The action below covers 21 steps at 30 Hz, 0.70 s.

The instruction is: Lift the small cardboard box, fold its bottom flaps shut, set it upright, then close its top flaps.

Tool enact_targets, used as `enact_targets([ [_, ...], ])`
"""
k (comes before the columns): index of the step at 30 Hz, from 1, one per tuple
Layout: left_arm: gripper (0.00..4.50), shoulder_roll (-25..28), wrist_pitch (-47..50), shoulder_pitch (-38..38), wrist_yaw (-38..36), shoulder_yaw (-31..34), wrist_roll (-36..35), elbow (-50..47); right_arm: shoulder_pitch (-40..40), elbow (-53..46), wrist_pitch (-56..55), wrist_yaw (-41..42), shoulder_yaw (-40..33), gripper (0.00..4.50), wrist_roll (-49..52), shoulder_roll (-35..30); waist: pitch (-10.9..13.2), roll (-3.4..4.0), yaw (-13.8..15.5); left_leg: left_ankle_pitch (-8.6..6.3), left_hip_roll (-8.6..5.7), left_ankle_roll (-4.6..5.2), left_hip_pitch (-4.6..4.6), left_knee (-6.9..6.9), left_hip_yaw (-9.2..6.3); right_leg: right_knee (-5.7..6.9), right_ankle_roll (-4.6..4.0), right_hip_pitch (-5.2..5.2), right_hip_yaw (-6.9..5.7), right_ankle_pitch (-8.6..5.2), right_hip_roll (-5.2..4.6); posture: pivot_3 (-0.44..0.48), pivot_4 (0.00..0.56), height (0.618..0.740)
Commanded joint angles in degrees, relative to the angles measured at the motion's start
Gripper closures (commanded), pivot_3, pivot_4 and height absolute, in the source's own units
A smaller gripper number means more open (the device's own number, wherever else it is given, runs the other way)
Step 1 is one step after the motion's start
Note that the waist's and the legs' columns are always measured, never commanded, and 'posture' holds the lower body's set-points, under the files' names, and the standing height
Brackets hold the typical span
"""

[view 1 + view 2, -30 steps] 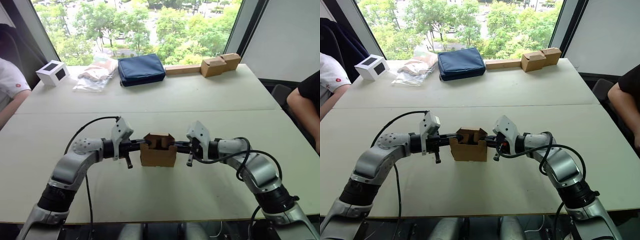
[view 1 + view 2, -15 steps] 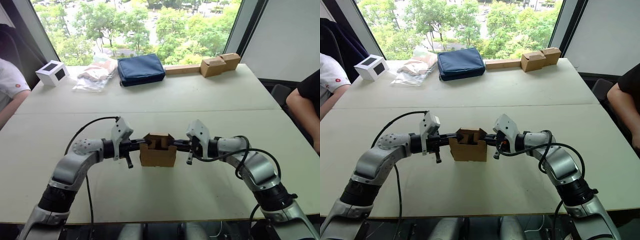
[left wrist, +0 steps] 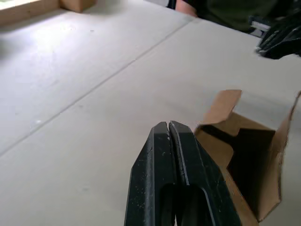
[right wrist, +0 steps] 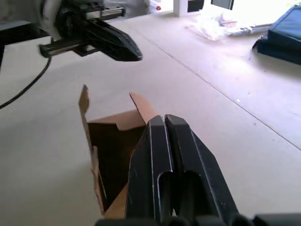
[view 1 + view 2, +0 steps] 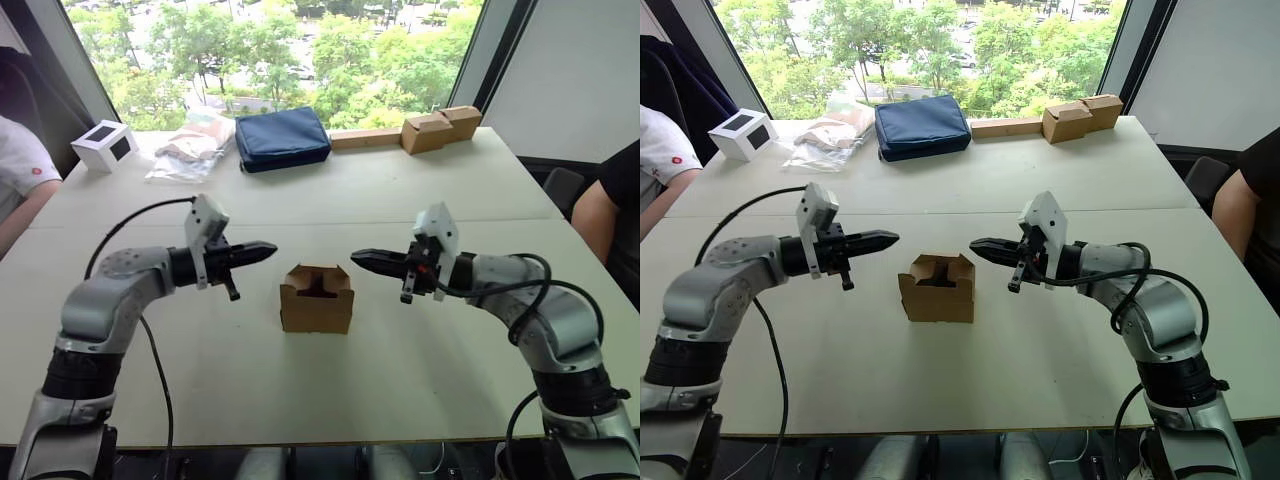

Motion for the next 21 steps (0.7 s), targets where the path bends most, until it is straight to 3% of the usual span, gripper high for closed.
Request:
enact_targets([
  [1, 4.49, -1.0, -6.7, -3.7, -1.0, -1.8, 5.0, 10.3, 0.9, -9.8, 4.9, -0.1, 0.2, 4.50, 6.1, -2.0, 0.0, 0.00, 0.0, 0.00, 0.00, 0.00, 0.00, 0.00, 0.00, -0.01, 0.00, 0.00, -0.01, 0.00, 0.01, 0.000, 0.150, 0.737],
  [6, 4.49, -6.3, -14.0, -9.7, -5.5, -6.0, 9.7, 27.6, 3.6, -17.0, 6.2, -1.7, 6.7, 4.50, 4.7, -3.8, 0.0, -0.03, 0.1, 0.00, 0.00, 0.01, -0.06, -0.01, 0.00, -0.16, 0.01, 0.03, -0.05, 0.00, 0.02, 0.000, 0.150, 0.737],
  [10, 4.49, -10.3, -16.7, -13.2, -10.5, -8.5, 12.0, 38.0, 4.2, -16.7, 1.8, -2.9, 15.2, 4.50, -4.0, -5.3, 0.0, -0.07, 0.0, 0.00, -0.07, 0.01, -0.12, 0.04, 0.04, -0.19, 0.03, 0.02, -0.11, 0.01, 0.11, 0.000, 0.150, 0.737],
  [15, 4.49, -11.9, -18.1, -14.6, -14.6, -9.5, 13.8, 42.1, 2.1, -13.7, -1.3, -4.4, 19.3, 4.50, -9.2, -3.4, 0.1, -0.11, -0.5, -0.01, -0.05, 0.03, -0.16, 0.04, 0.04, -0.15, 0.04, -0.06, -0.11, 0.02, 0.23, 0.000, 0.150, 0.737],
  [21, 4.49, -13.3, -15.8, -14.0, -16.9, -9.1, 13.2, 38.7, 0.1, -10.5, -5.0, -6.1, 22.4, 4.50, -15.2, -0.8, 0.1, -0.12, -0.5, 0.00, 0.00, 0.03, -0.16, 0.04, 0.01, 0.04, 0.04, -0.16, -0.10, 0.02, 0.29, 0.000, 0.150, 0.737],
])
